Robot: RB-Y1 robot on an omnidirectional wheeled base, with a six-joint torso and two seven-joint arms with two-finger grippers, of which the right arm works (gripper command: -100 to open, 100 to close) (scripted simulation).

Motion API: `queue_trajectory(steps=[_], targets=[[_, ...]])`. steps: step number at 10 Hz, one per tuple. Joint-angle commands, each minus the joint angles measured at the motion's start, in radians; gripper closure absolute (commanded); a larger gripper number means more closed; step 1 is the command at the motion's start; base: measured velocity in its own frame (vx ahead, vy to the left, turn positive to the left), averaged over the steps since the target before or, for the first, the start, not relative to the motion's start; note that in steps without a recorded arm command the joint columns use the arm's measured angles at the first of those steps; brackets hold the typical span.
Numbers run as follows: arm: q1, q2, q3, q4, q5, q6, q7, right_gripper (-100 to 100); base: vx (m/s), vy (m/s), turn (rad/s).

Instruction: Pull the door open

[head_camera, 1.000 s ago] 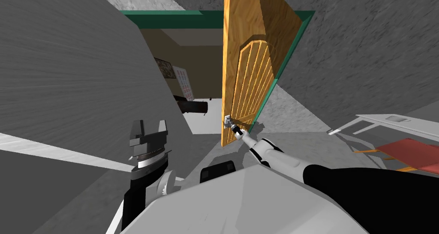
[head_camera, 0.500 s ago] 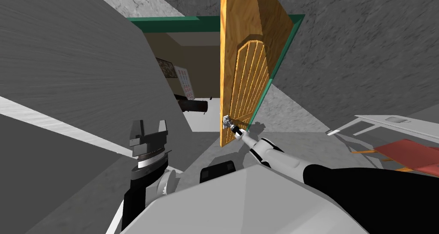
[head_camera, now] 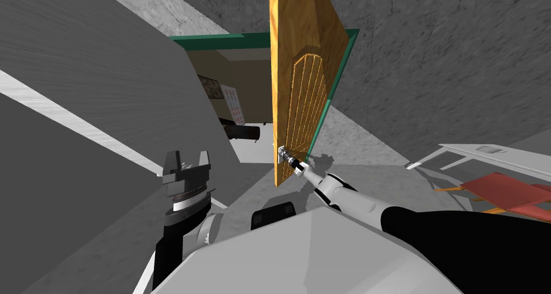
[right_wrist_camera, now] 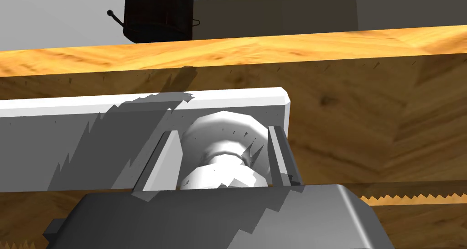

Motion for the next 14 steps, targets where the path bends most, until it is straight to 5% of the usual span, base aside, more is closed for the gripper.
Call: queue_trajectory(steps=[1, 11, 12, 14], targets=[[0.0, 0.0, 0.0, 0.0, 0.0, 0.0, 0.0, 100, -0.072, -0.066, 0.02], [0.008, -0.07, 0.156, -0.044, 0.069, -0.122, -0.152, 100, -0.121, -0.159, 0.014], [0.013, -0.058, 0.155, -0.046, 0.069, -0.112, -0.143, 100, -0.054, -0.068, 0.018], [0.019, -0.079, 0.192, -0.06, 0.086, -0.156, -0.174, 100, -0.066, -0.15, -0.016]])
